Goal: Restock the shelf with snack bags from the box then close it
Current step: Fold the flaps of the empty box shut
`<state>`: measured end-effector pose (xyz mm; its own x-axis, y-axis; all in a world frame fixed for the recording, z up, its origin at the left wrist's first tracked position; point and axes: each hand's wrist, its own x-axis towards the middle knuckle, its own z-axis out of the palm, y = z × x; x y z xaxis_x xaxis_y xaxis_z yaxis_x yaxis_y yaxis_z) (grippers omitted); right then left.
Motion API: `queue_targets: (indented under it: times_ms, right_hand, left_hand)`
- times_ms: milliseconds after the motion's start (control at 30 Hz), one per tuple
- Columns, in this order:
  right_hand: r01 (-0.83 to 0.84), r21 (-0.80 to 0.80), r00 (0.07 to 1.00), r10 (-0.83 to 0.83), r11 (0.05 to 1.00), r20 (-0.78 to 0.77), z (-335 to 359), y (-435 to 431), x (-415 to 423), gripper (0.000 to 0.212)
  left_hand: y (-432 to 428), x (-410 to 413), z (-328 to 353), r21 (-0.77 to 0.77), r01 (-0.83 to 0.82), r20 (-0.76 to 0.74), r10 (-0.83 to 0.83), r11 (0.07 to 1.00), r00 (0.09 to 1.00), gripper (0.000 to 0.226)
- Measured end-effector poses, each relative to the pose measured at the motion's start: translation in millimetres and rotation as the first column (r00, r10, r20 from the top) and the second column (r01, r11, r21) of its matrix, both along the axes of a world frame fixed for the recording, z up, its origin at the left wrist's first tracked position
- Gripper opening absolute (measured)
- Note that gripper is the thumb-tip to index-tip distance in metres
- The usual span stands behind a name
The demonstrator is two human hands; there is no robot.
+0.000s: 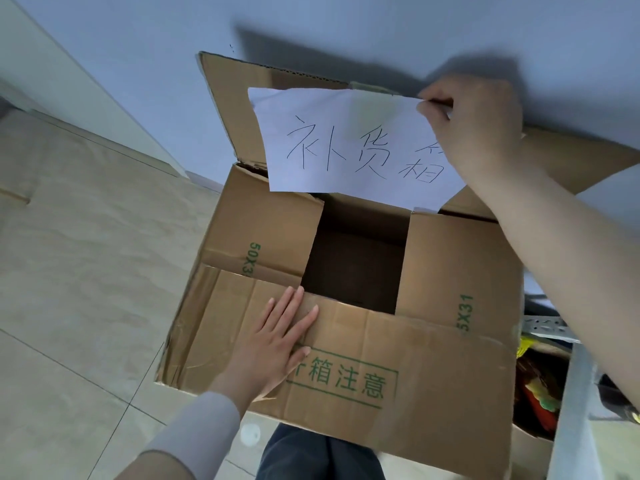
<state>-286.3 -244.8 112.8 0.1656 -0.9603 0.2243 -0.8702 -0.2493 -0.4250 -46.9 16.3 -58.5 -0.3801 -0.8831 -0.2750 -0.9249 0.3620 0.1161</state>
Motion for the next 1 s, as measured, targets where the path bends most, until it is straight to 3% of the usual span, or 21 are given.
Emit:
queue_targets:
  times_ms: [133, 267, 367, 500, 667, 733, 800, 833, 933, 1000]
  right_hand:
    - [-0.023, -0.079, 1.000, 0.023, 0.997, -0.001, -7, 42, 0, 0.018]
    - [-0.196, -0.204, 0.981, 0.191, 0.959, -0.045, -42, 123, 3, 0.020]
    - [-0.256, -0.158, 0.963, 0.238, 0.954, -0.125, -90, 171, 7, 0.010]
    - [-0.152, -0.049, 0.978, 0.143, 0.987, -0.148, -145, 190, 19, 0.005]
    - [-0.099, 0.099, 0.988, 0.109, 0.990, -0.111, -156, 201, 25, 0.016]
    - [-0.037, 0.148, 0.997, 0.047, 0.988, -0.067, -146, 211, 15, 0.029]
    - [0.224, 0.210, 0.974, -0.223, 0.952, -0.025, -132, 224, -7, 0.045]
    - [0.392, 0.243, 0.915, -0.403, 0.887, -0.004, -125, 229, -22, 0.053]
    - [0.717, 0.314, 0.640, -0.766, 0.622, 0.058, -122, 240, -68, 0.069]
    - [0.786, 0.373, 0.512, -0.857, 0.493, 0.056, -128, 240, -85, 0.076]
  left_hand:
    - [1, 1, 0, 0.000, -0.002, 0.013, 0.002, 1.000, 1.000, 0.060]
    - [2, 1, 1, -0.005, 0.000, 0.008, 0.000, 1.000, 1.000, 0.060]
    - [2, 0, 1, -0.012, 0.000, -0.012, 0.000, 1.000, 1.000, 0.059]
    - [2, -2, -2, 0.000, -0.004, -0.052, 0.004, 1.000, 0.999, 0.057]
    - [13, -7, 2, 0.016, -0.068, -0.138, 0.070, 0.998, 0.988, 0.054]
    - [12, -8, 12, -0.012, -0.170, -0.197, 0.164, 0.985, 0.967, 0.056]
    - [-1, -3, 26, -0.063, -0.416, -0.277, 0.384, 0.907, 0.881, 0.063]
    - [-11, 3, 33, -0.055, -0.566, -0.322, 0.522, 0.823, 0.790, 0.068]
    - [-52, 33, 45, 0.057, -0.867, -0.390, 0.810, 0.496, 0.438, 0.079]
    - [-73, 53, 41, 0.131, -0.922, -0.376, 0.878, 0.366, 0.295, 0.080]
